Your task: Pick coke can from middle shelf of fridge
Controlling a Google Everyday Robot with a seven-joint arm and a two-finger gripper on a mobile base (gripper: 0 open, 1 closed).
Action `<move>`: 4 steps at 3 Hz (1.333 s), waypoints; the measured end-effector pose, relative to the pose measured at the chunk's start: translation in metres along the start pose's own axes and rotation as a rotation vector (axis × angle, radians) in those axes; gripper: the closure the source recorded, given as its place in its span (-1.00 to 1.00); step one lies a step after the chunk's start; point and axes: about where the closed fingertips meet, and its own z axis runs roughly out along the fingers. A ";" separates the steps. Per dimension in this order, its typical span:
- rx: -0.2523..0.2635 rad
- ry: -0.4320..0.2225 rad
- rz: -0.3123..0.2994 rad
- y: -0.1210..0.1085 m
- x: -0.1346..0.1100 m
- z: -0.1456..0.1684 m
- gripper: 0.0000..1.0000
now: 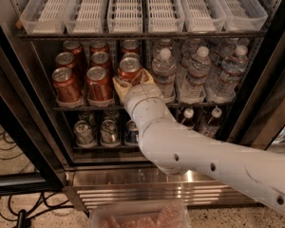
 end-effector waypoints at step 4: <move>-0.182 0.257 -0.098 -0.079 0.014 -0.074 1.00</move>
Offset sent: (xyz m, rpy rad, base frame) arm -0.0810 -0.0376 -0.0111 -0.0977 0.3486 0.3010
